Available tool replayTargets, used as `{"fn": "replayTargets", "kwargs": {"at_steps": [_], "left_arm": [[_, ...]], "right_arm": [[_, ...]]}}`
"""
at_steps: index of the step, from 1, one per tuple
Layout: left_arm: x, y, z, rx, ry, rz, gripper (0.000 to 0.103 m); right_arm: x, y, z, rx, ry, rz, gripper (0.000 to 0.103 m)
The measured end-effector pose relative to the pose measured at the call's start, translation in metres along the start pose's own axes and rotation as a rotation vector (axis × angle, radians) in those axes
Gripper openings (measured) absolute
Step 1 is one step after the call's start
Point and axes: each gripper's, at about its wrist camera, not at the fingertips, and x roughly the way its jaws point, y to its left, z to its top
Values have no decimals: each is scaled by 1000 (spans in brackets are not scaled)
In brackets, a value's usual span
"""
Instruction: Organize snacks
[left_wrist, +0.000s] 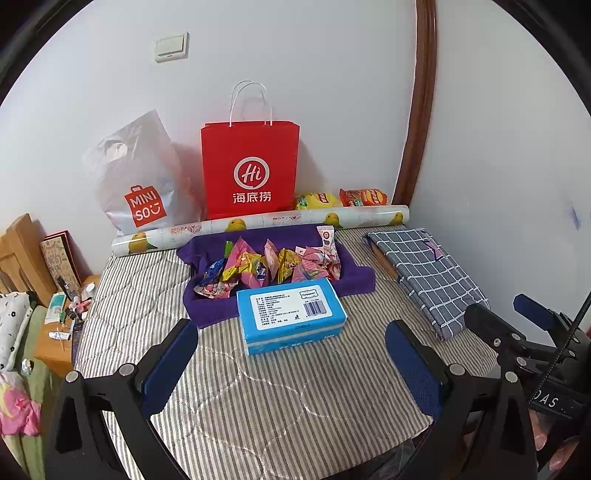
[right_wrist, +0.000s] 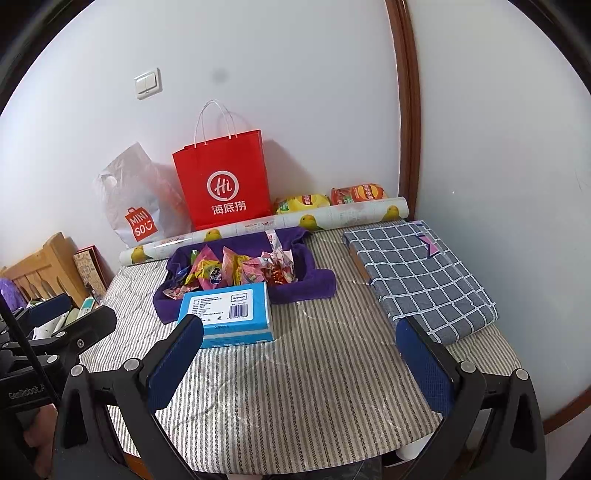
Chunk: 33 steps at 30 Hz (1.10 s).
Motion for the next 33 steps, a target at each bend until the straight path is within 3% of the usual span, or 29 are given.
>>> {"fn": "replayTargets", "kwargs": {"at_steps": [33], "left_arm": [[0,0,0,-19,-5,4,102]], "right_arm": [[-7,1,2,-6,-28,22,103]]}}
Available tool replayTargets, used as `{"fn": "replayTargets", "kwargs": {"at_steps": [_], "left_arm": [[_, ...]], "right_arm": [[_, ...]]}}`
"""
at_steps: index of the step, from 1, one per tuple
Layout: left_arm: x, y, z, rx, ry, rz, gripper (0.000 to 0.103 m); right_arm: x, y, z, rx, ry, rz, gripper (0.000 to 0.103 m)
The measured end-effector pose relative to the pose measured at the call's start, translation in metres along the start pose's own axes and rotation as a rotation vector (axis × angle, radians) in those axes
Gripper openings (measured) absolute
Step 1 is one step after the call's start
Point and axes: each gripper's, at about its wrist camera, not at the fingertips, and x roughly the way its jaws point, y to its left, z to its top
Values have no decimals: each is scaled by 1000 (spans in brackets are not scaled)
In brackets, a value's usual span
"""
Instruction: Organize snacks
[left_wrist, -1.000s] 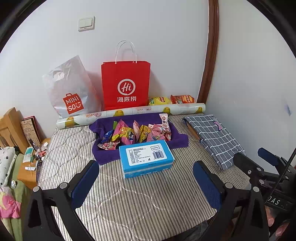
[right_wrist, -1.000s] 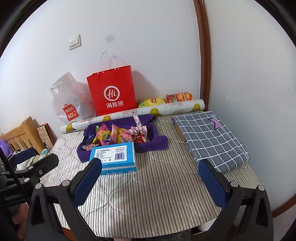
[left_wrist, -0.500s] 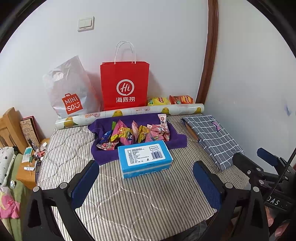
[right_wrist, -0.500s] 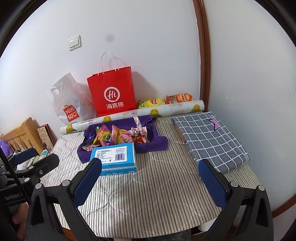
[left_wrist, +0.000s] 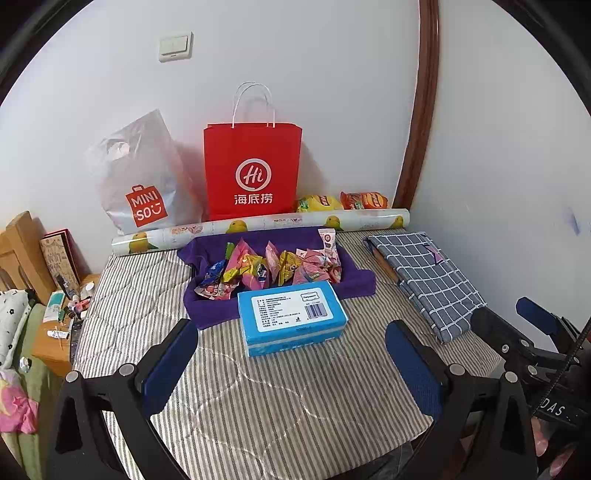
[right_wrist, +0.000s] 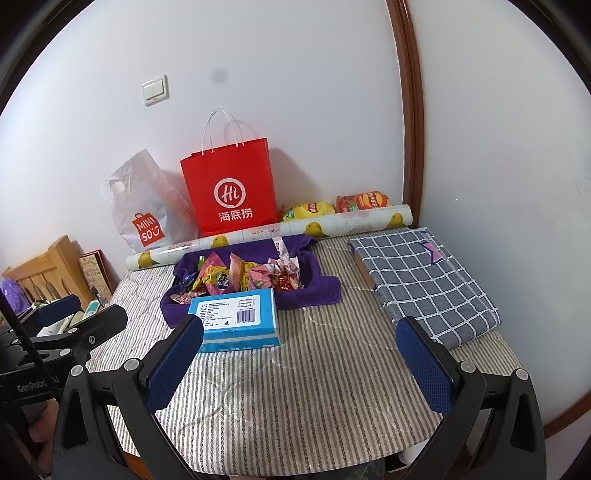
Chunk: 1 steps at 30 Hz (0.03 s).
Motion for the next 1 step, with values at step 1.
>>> {"fn": "replayTargets", "kwargs": {"at_steps": [1], "left_arm": [[2,0,0,2,1,1,102]], "right_arm": [[1,0,0,2,1,3,102]]}}
